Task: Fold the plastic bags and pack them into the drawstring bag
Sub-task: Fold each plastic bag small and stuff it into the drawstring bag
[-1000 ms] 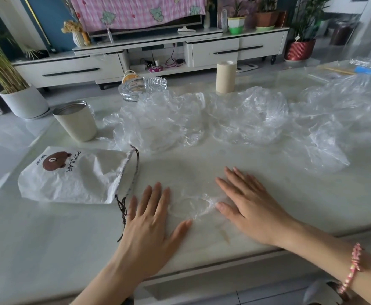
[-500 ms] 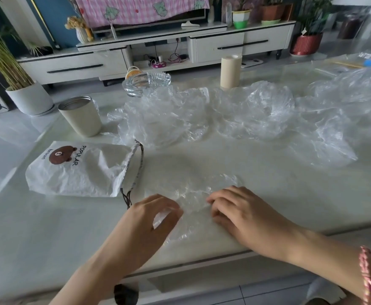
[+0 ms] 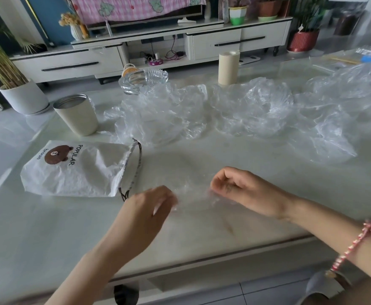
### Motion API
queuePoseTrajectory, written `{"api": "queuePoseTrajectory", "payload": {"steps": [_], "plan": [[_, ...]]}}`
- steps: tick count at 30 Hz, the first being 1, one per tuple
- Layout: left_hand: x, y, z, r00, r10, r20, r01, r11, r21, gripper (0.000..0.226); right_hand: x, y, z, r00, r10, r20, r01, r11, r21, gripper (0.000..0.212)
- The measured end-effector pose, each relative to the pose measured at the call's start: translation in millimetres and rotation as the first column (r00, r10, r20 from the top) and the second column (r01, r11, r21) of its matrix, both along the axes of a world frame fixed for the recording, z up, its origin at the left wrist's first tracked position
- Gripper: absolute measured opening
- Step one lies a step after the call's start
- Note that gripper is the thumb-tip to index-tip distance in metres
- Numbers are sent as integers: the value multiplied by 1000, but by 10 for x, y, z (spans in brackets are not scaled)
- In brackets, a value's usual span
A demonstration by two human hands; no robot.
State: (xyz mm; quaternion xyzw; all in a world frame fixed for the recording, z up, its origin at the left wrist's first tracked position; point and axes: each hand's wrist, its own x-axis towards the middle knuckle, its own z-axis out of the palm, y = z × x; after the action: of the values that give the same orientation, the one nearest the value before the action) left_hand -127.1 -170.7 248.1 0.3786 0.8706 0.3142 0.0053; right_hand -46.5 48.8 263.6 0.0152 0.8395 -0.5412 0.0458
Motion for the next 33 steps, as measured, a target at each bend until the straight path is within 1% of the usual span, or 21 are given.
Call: {"api": "queuePoseTrajectory", "payload": {"steps": [1, 3, 4, 6, 8, 9, 11, 14, 17, 19, 20, 21, 23, 26, 27, 28, 29, 30, 31, 32, 33], "plan": [[-38, 32, 9, 999, 31, 28, -32, 999, 16, 17, 9, 28, 36, 999, 42, 27, -43, 999, 25, 51], [-119, 98, 14, 993, 101, 66, -102, 995, 7, 26, -4, 103, 39, 997, 71, 26, -74, 984, 163, 45], [-157, 133, 14, 986, 138, 98, -138, 990, 0, 26, -26, 140, 9, 999, 44, -4, -42, 976, 214, 39], [-231, 197, 7, 972, 193, 138, -192, 981, -20, 22, -90, 158, -61, 993, -94, -75, 109, 967, 231, 27], [-261, 268, -6, 964, 247, 94, -241, 968, -73, 28, -176, 127, -117, 970, -209, -122, 234, 935, 267, 39], [-260, 299, -18, 961, 270, 51, -264, 959, -102, 33, -216, 96, -122, 963, -241, -121, 268, 908, 322, 46], [-242, 343, -47, 943, 332, -19, -332, 935, -125, 35, -295, 46, -139, 948, -290, -132, 318, 835, 450, 54], [-228, 356, -68, 916, 396, -63, -400, 912, -92, 23, -351, -7, -162, 915, -327, -237, 402, 690, 602, 54], [-246, 378, -75, 895, 423, -142, -441, 888, -130, 29, -339, -29, -206, 892, -290, -347, 451, 503, 737, 40], [-265, 395, -90, 885, 417, -208, -449, 882, -142, 29, -333, -9, -279, 851, -215, -480, 526, 379, 761, 34], [-275, 396, -102, 879, 413, -237, -452, 880, -143, 28, -329, 19, -326, 828, -186, -529, 559, 344, 754, 38], [-290, 393, -119, 875, 404, -267, -450, 882, -141, 28, -322, 58, -348, 809, -181, -560, 586, 333, 739, 39], [-317, 382, -167, 884, 363, -295, -409, 906, -110, 29, -295, 142, -389, 801, -176, -573, 597, 307, 741, 37], [-266, 398, -132, 926, 312, -214, -314, 949, 24, 28, -254, 238, -390, 819, -172, -547, 573, 277, 771, 32], [-231, 411, -96, 940, 306, -152, -297, 952, 78, 29, -248, 257, -371, 827, -163, -538, 562, 282, 778, 27], [-197, 430, -54, 950, 307, -65, -296, 945, 139, 32, -248, 274, -329, 847, -178, -500, 530, 328, 782, 20], [-167, 446, -17, 951, 307, 44, -309, 930, 200, 34, -244, 293, -273, 871, -203, -447, 489, 429, 760, 14], [-144, 459, 30, 940, 299, 166, -333, 909, 251, 34, -230, 309, -207, 890, -234, -392, 452, 571, 685, 14], [-120, 464, 75, 918, 279, 282, -356, 893, 276, 34, -211, 318, -134, 899, -261, -352, 425, 717, 552, 16], [-97, 464, 120, 890, 253, 380, -371, 886, 279, 33, -187, 314, -50, 897, -288, -335, 410, 825, 388, 16], [-69, 453, 163, 864, 223, 452, -369, 890, 266, 33, -155, 276, 51, 901, -297, -316, 377, 896, 233, 19]]}}
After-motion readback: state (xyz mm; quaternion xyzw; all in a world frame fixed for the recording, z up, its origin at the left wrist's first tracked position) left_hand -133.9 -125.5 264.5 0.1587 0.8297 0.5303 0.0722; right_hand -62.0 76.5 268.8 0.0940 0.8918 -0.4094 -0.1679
